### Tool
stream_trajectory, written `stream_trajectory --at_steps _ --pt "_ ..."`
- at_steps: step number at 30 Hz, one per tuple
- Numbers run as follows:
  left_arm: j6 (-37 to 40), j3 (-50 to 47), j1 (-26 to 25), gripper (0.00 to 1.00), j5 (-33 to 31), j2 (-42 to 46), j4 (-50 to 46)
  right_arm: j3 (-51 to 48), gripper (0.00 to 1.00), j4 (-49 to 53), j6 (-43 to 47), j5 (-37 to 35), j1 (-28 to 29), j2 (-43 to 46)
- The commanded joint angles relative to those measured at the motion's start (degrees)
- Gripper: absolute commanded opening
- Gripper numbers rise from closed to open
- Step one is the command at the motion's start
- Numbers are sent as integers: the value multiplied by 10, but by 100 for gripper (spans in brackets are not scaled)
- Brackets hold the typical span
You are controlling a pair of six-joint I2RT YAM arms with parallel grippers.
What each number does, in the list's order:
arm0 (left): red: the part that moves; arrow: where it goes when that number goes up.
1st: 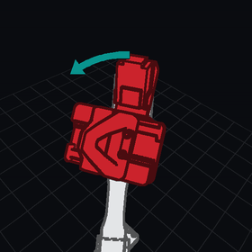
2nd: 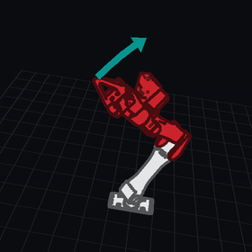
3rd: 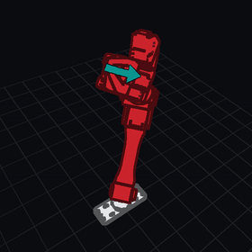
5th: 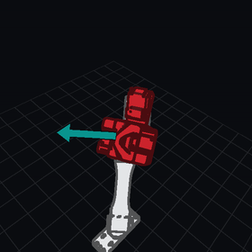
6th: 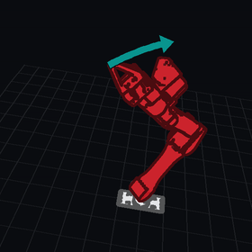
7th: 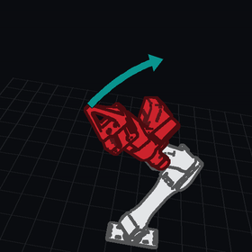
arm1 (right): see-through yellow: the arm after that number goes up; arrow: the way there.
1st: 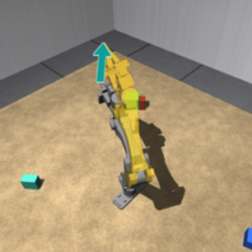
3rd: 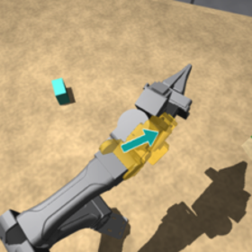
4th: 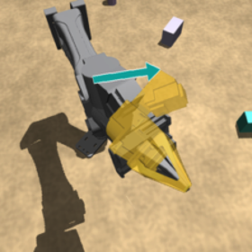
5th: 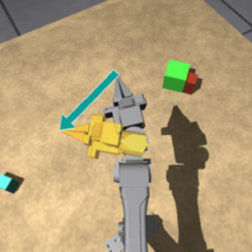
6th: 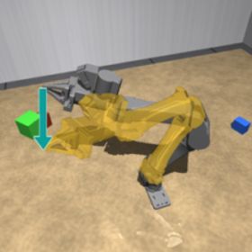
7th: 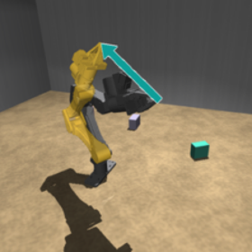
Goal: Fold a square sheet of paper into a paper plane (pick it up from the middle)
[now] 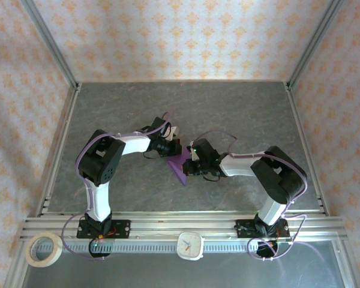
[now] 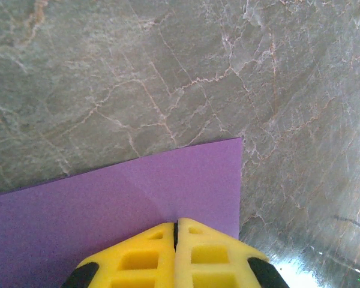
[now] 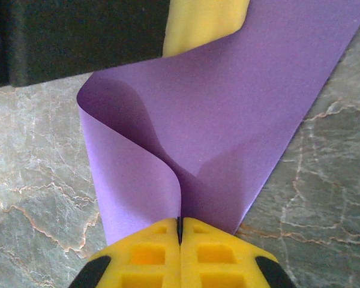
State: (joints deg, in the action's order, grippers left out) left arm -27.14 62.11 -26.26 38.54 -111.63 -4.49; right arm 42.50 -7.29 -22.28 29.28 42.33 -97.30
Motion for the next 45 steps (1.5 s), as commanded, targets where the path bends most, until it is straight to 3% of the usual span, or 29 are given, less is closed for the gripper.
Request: stream_trajectory --at_steps 1,5,13,16,19,23,26,28,30,33,45 --pt "-2 -2 -8 6 -42 -26 -41 5 1 4 5 -29 -2 -19" --pt "6 32 -8 13 -44 -17 -58 0 1 -6 2 -26 -2 -25" --pt "-13 42 -6 40 -93 63 -60 0 1 -14 1 -26 -2 -35" --pt "-32 6 0 41 -116 104 -48 2 1 -15 2 -26 -2 -37" --pt "-65 -52 21 38 -117 153 -15 3 1 -16 3 -26 -2 -38" --pt "-110 -142 51 13 -47 215 72 4 1 -16 4 -25 -2 -42" --pt "-168 -199 51 1 43 231 171 6 1 -15 4 -26 -2 -45" --pt "-226 -242 47 0 83 230 255 5 0 -16 2 -26 -2 -46" --pt "-247 -263 35 0 79 230 281 6 0 -16 2 -26 -2 -47" --pt "-216 -253 22 0 39 228 218 6 0 -12 3 -31 -2 -47" --pt "-217 -239 -1 0 34 160 212 7 0 -5 8 -30 -2 -53"
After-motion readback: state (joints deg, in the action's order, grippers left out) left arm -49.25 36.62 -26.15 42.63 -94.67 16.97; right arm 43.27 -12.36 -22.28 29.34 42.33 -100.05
